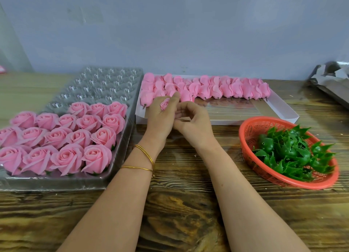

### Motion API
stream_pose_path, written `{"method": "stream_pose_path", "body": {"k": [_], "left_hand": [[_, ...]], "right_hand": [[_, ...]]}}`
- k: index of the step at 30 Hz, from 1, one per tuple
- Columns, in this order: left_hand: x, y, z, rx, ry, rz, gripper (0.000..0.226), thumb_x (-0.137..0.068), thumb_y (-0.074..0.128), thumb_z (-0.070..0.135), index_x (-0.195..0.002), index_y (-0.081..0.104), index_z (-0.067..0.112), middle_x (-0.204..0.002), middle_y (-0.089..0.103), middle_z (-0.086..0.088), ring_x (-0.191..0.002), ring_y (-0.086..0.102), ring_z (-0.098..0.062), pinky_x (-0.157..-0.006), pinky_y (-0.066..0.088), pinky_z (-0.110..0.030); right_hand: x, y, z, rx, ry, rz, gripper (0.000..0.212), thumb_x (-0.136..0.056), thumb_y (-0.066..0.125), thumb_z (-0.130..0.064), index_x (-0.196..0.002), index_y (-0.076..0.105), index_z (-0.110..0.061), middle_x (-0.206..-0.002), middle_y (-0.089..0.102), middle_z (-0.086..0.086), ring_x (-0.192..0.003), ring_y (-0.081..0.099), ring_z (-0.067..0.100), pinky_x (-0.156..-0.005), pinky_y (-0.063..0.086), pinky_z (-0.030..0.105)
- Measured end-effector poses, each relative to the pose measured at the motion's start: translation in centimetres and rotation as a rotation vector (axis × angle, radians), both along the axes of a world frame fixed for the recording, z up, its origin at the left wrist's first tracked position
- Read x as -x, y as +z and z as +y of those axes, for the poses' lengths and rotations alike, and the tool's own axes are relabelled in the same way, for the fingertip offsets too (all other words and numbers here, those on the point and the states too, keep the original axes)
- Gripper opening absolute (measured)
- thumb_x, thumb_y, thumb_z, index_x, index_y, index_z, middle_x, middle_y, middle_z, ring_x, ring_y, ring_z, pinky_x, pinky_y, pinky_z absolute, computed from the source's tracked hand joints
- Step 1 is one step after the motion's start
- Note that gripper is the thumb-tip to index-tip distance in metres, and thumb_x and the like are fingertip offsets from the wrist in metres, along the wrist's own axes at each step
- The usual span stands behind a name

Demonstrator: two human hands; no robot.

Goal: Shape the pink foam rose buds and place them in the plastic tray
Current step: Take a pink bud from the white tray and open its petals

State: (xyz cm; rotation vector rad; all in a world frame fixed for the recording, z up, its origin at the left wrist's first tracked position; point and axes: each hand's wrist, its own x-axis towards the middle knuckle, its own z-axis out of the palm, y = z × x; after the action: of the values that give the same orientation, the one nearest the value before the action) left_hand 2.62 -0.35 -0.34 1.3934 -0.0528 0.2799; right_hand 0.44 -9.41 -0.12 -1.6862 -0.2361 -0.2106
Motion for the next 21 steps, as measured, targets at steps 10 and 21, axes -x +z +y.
{"method": "stream_pose_path", "body": {"k": [10,21], "left_hand": [[0.18,-0.48,0.16,0.031,-0.095,-0.031,0.032,-0.083,0.072,0.035,-0.073,0.062,0.006,-0.068,0.058,-0.012,-0.065,0.059,-0.018,-0.058,0.053,-0.027],[-0.41,-0.72,0.86,-0.054,-0.107,-0.036,0.031,-0.062,0.075,0.054,-0.051,0.065,0.027,-0.053,0.058,0.009,-0.058,0.058,-0.009,-0.061,0.050,-0.030]], "right_hand": [[-0.03,-0.35,0.16,0.068,-0.027,-0.053,0.032,-0.077,0.065,0.014,-0.106,0.059,0.004,-0.098,0.069,0.023,-0.089,0.068,0.030,-0.076,0.057,0.031],[0.38,-0.03,-0.08,-0.020,0.149,-0.015,0.040,-0.081,0.058,0.020,-0.111,0.064,-0.005,-0.085,0.066,0.000,-0.078,0.060,0.000,-0.074,0.050,0.016]]}}
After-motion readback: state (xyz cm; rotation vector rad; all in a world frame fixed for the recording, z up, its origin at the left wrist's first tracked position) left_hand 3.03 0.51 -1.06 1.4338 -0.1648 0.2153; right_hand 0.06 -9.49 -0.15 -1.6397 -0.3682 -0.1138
